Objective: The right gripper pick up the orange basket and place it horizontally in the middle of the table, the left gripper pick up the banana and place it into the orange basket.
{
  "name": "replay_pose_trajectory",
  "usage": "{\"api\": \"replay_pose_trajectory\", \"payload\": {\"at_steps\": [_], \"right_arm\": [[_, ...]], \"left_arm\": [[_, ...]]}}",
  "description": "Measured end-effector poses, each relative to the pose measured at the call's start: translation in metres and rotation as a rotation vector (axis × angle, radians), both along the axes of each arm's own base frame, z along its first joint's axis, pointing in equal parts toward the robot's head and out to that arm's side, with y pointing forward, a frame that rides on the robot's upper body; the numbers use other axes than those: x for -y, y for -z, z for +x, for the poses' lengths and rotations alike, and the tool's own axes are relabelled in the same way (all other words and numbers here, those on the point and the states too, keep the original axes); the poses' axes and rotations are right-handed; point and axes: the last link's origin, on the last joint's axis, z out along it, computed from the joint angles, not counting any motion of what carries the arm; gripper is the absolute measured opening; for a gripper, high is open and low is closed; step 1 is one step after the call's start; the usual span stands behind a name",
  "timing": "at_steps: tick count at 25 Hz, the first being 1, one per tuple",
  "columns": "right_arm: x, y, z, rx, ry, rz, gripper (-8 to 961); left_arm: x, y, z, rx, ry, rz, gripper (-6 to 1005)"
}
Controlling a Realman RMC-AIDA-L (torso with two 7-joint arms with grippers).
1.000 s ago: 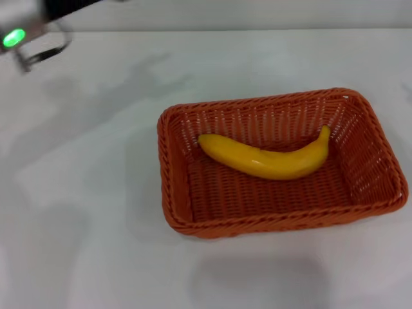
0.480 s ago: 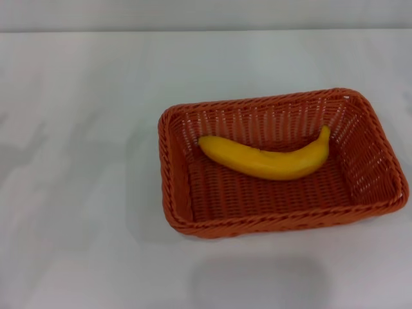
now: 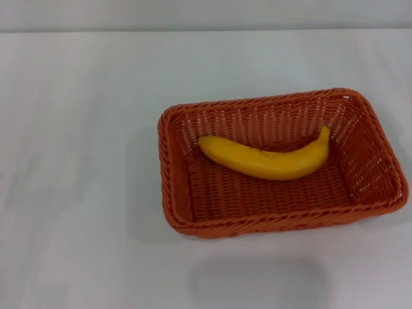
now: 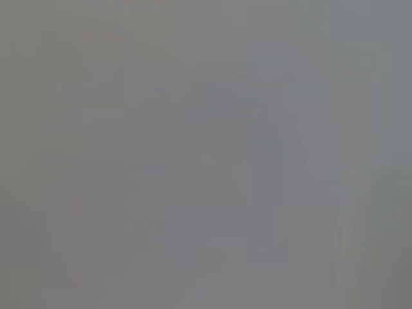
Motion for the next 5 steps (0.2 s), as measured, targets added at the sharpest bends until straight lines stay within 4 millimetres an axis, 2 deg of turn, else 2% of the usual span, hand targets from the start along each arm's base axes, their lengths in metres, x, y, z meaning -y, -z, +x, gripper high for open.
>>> {"api": "replay_pose_trajectory", "payload": {"at_steps": [5], "right_arm": [[0.0005,0.0033,0.0023,0.009,0.015,-0.016,770]], "left_arm": [[-0.0022,-0.0027,0.0016,-0.011,-0.007,0.050,879]]}}
